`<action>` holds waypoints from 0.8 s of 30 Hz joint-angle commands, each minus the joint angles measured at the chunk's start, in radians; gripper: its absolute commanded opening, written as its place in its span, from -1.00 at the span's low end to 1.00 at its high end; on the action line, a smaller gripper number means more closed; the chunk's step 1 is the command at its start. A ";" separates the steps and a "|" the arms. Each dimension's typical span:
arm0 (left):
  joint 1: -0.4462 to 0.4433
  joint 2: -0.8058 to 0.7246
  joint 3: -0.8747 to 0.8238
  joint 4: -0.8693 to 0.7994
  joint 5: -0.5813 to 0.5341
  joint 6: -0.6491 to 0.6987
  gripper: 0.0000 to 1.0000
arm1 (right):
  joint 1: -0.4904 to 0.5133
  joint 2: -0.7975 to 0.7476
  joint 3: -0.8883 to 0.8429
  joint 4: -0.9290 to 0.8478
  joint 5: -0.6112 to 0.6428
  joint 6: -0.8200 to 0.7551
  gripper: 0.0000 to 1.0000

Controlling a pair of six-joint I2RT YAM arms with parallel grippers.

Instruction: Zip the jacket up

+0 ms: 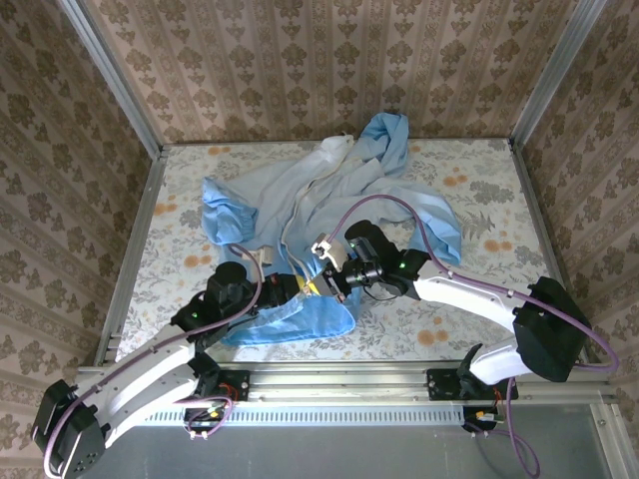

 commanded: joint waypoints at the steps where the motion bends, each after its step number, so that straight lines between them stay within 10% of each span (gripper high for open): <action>1: -0.008 0.018 0.017 -0.015 0.074 0.048 -1.00 | 0.005 0.011 0.053 0.027 -0.037 0.011 -1.00; 10: 0.026 -0.091 0.038 -0.165 -0.009 0.070 0.10 | -0.009 0.074 0.010 0.135 -0.079 0.173 -1.00; 24: -0.002 -0.297 -0.072 -0.188 -0.089 -0.059 -0.02 | -0.009 0.109 0.012 0.192 -0.062 0.253 -1.00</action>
